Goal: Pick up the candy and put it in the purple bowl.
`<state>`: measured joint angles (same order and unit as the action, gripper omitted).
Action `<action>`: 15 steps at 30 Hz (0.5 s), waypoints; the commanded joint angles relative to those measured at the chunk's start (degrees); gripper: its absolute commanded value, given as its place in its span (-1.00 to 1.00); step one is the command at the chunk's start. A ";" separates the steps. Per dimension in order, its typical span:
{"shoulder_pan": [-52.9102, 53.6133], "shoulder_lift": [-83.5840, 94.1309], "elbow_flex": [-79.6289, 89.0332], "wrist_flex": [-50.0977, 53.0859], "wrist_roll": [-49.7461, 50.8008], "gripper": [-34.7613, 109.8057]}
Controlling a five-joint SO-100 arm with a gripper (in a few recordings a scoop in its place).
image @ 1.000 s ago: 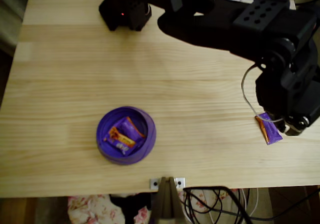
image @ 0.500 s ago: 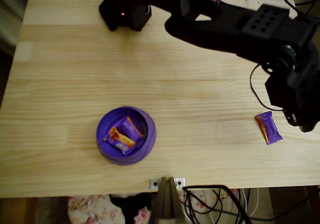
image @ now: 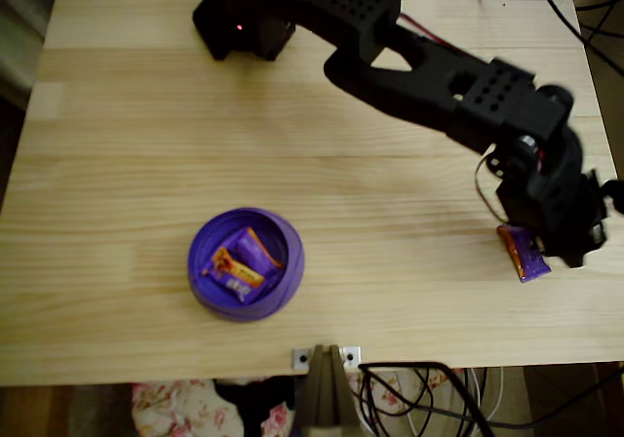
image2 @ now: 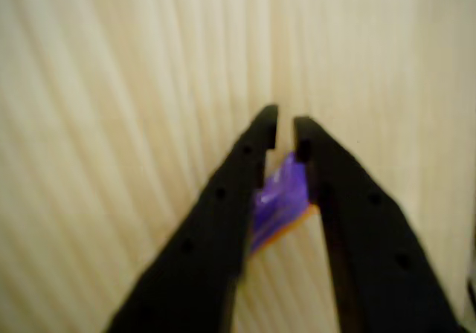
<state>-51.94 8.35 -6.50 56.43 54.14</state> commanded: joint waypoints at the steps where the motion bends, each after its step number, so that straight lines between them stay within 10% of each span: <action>1: 1.14 2.90 -4.04 -0.53 0.44 -0.53; 15: 5.10 4.39 -8.44 18.46 -11.51 -0.51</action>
<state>-47.81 8.17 -9.40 69.43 45.18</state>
